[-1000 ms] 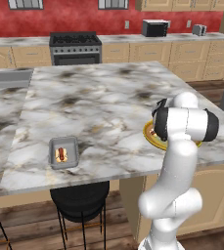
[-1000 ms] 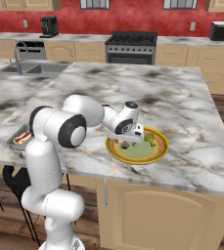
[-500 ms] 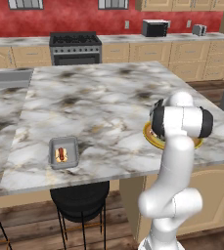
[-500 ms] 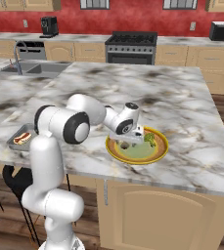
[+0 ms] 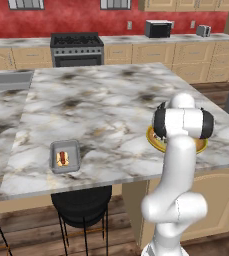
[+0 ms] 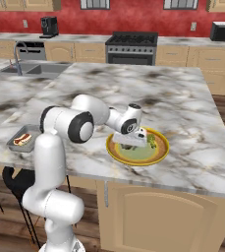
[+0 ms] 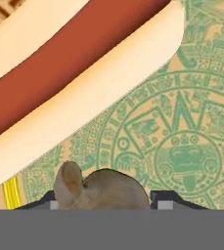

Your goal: Place one cooked food and one vegetable from the large plate to each tupperware container.

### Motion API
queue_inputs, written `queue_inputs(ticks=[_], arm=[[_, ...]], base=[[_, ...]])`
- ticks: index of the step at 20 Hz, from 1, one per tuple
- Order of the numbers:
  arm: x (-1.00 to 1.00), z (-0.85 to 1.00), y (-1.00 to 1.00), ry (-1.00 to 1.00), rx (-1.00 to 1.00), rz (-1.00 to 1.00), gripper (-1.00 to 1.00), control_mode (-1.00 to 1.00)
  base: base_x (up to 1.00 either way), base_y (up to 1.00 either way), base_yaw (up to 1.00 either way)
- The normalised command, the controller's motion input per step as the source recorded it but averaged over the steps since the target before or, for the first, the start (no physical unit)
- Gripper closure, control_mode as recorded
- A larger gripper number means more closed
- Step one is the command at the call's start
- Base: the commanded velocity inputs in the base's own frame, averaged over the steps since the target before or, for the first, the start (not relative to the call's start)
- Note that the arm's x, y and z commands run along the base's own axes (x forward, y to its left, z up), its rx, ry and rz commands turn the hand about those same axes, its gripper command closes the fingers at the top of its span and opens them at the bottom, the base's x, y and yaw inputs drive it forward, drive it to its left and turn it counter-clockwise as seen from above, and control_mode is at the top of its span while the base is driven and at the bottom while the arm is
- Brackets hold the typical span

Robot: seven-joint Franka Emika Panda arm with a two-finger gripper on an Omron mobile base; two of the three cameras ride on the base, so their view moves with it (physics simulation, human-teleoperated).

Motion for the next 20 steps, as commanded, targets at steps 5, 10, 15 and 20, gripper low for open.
queue_inputs(ticks=[5, 10, 15, 20], arm=[[-0.34, -0.05, 0.00, -0.02, 0.00, 0.00, 1.00, -1.00], [-0.74, 0.44, 0.08, -0.27, 0.00, 0.00, 1.00, -1.00], [-1.00, 0.70, 0.31, -0.39, 0.00, 0.00, 1.00, -1.00], [-0.63, 0.59, 0.79, -0.26, 0.00, 0.00, 1.00, -1.00]], base=[[0.00, 0.00, 0.00], [0.00, 0.00, 0.00], [0.00, 0.00, 0.00], [0.00, 0.00, 0.00]])
